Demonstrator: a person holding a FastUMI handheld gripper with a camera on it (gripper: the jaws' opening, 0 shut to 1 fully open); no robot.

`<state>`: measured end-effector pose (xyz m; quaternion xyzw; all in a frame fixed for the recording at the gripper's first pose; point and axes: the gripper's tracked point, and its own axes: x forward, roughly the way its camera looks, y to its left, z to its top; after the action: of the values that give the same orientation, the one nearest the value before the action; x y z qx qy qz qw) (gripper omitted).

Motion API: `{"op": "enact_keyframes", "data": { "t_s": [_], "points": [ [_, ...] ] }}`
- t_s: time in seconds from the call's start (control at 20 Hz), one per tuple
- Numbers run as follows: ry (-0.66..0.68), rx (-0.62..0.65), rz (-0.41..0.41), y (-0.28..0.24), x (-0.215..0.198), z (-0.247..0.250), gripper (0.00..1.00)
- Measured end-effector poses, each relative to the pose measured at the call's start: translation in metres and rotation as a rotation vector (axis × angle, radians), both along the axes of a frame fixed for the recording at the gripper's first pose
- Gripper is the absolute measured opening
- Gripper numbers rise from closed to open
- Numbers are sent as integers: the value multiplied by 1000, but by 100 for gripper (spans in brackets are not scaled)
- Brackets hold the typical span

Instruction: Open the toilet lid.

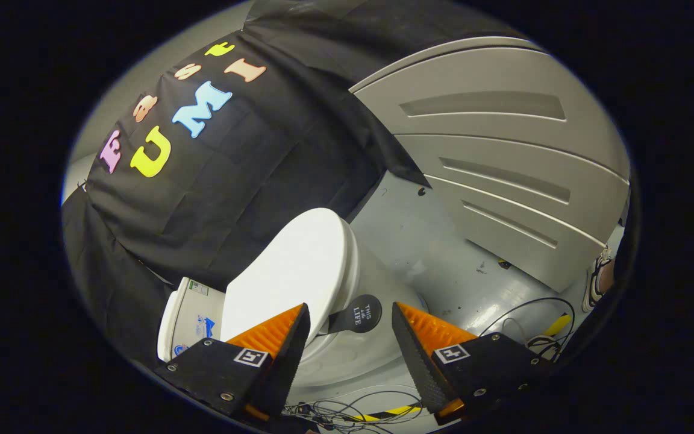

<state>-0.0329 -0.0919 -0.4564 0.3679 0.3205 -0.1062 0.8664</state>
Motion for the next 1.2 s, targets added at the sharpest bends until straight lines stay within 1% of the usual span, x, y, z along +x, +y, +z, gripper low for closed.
{"op": "enact_keyframes", "data": {
  "t_s": [0.1,0.2,0.25,0.3,0.35,0.4,0.45,0.6,0.75,0.85,1.0,1.1,1.15,1.2],
  "points": [
    [-28,49,-8,5,5,-1,82],
    [-27,95,1,12,7,-11,75],
    [-26,110,-1,13,8,-19,68],
    [-35,128,-11,12,10,-21,65],
    [-52,148,-20,13,12,-20,58],
    [-58,160,-30,12,15,-25,54],
    [-67,179,-36,12,15,-26,48],
    [-91,239,-70,10,22,-32,38],
    [-118,278,-82,13,30,-36,27],
    [-131,260,-82,10,32,-37,27],
    [-138,231,-89,8,34,-36,23],
    [-153,230,-103,7,34,-31,20],
    [-158,232,-107,8,34,-30,14],
    [-166,238,-114,8,34,-27,12]
  ]
}}
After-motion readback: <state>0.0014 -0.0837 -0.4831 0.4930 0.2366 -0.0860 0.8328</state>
